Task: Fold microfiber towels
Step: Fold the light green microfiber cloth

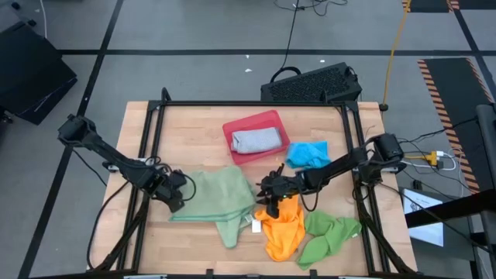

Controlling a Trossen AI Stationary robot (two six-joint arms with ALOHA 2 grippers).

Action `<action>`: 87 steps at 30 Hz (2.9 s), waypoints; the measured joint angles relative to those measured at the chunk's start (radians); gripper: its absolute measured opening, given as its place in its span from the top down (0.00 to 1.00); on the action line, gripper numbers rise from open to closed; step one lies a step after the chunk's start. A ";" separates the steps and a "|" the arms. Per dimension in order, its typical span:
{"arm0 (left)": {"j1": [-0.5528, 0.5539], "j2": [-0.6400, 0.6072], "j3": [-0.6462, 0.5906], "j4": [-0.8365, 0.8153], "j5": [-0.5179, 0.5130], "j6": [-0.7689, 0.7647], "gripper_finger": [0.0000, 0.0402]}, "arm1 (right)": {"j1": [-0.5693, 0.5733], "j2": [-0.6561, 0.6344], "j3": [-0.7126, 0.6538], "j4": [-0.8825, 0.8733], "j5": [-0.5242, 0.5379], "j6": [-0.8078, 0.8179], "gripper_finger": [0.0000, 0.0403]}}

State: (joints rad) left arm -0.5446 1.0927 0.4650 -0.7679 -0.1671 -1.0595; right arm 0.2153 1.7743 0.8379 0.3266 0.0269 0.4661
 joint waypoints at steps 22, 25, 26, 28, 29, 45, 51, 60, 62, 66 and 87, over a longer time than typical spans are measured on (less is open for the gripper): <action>0.263 -0.002 0.176 -0.284 -0.090 0.328 0.46 | -0.013 -0.061 0.000 -0.118 0.029 -0.368 0.64; 0.370 0.005 0.176 -0.219 -0.025 0.475 0.38 | -0.013 -0.061 0.000 -0.114 0.027 -0.381 0.64; 0.408 0.012 0.176 -0.201 0.006 0.526 0.36 | -0.013 -0.061 0.000 -0.114 0.026 -0.380 0.64; 0.475 0.024 0.176 -0.188 0.049 0.596 0.33 | -0.009 -0.061 0.000 -0.115 0.025 -0.367 0.64; 0.505 0.028 0.176 -0.194 0.070 0.607 0.33 | -0.005 -0.061 0.000 -0.116 0.024 -0.355 0.64; 0.639 0.263 0.176 -0.161 0.140 0.659 0.32 | 0.081 -0.061 0.000 -0.118 0.021 -0.375 0.64; 0.664 0.359 0.181 -0.158 0.264 0.673 0.39 | 0.081 -0.061 -0.031 -0.056 0.023 -0.406 0.64; 0.576 0.349 0.220 -0.236 0.316 0.606 0.94 | 0.045 -0.061 -0.124 0.271 0.029 -0.366 0.64; 0.546 0.332 0.243 -0.261 0.315 0.567 0.97 | 0.041 -0.061 -0.124 0.323 0.049 -0.342 0.64; 0.475 0.298 0.299 -0.296 0.299 0.516 0.95 | 0.059 -0.061 -0.111 0.383 0.134 -0.315 0.64; 0.084 0.261 0.530 -0.331 0.060 0.295 0.97 | 0.035 0.093 0.263 0.309 0.182 -0.343 0.38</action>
State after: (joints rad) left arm -0.4606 1.3540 0.9949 -1.0987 -0.1068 -0.7648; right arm 0.2503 1.8675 1.1009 0.6354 0.2091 0.1235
